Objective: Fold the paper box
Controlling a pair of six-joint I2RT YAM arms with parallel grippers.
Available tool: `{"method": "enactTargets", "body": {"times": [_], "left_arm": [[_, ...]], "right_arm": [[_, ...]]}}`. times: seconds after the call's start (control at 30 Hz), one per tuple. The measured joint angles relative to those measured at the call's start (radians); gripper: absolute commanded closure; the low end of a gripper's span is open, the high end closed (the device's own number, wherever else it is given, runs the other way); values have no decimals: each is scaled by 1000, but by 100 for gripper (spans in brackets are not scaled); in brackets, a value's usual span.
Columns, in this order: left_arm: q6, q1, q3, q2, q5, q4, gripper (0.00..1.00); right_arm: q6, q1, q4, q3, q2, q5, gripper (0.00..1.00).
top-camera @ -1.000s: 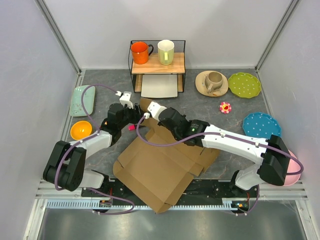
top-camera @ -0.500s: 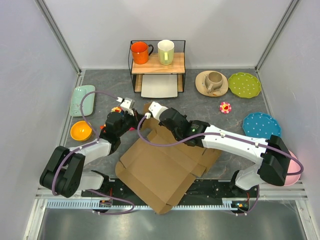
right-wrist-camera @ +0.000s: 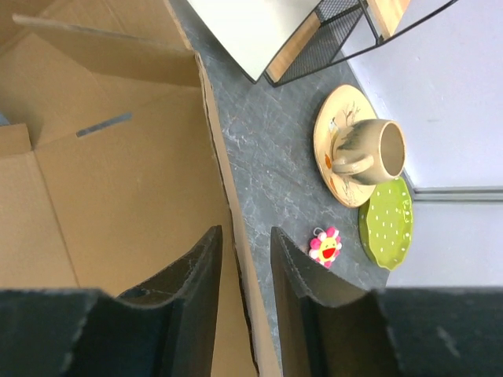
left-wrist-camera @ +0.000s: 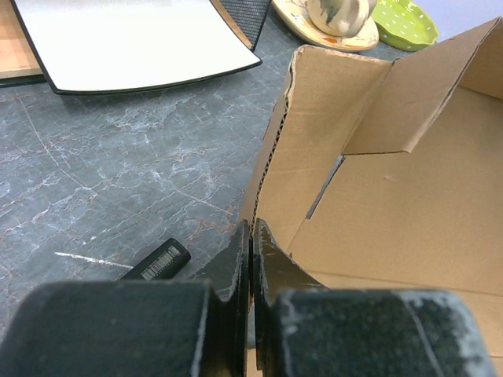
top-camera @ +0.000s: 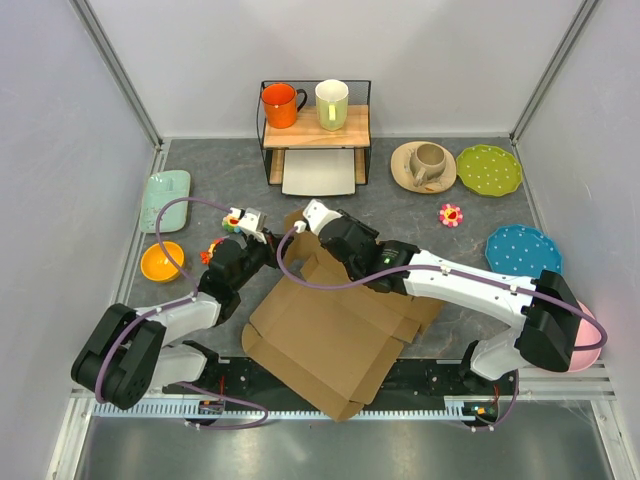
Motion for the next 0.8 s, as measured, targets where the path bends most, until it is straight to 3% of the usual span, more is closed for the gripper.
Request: {"method": "enactTargets", "body": {"times": [0.13, 0.47, 0.8], "left_arm": [[0, 0, 0, 0, -8, 2, 98], [0, 0, -1, 0, -10, 19, 98], [0, -6, 3, 15, 18, 56, 98]], "right_arm": [[13, 0, -26, 3, 0, 11, 59], [43, -10, -76, 8, 3, 27, 100], [-8, -4, -8, 8, 72, 153, 100]]}}
